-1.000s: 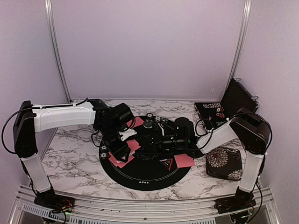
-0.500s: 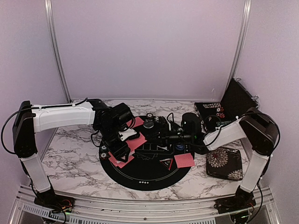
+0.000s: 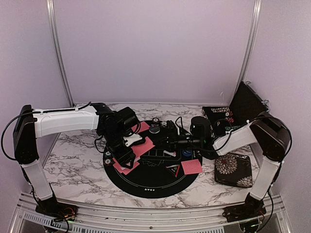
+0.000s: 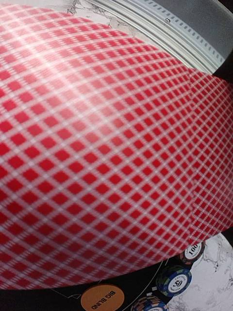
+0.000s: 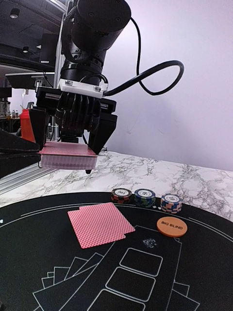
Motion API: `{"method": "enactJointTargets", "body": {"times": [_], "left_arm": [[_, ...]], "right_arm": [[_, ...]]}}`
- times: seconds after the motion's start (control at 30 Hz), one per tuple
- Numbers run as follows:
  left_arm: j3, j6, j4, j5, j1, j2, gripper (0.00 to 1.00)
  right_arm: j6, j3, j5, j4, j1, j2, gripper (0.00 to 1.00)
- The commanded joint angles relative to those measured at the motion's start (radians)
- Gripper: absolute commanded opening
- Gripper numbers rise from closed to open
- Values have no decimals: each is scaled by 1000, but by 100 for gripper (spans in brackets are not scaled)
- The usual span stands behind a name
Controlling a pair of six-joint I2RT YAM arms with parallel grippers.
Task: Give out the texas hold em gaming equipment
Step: Flop the poker card in the community card area.
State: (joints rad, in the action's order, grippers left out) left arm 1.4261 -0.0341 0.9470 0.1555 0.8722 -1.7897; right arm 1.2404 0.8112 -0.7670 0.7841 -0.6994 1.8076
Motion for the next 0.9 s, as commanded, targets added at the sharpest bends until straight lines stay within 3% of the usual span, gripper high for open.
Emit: {"method": "enactJointTargets", "body": {"times": [0.0,0.5,0.87], "left_arm": [[-6,-5,15,-7,-4,41,54],[-9,-4,16,-10,-4,45,54],[-19,1,16,-15,-4,55,54]], "right_arm": [[-39,-10,-25,-14,33,-33,0],[-148,-14,-104,-75,143,-80,0],[-663,183,29,-602,216,-118,0]]}}
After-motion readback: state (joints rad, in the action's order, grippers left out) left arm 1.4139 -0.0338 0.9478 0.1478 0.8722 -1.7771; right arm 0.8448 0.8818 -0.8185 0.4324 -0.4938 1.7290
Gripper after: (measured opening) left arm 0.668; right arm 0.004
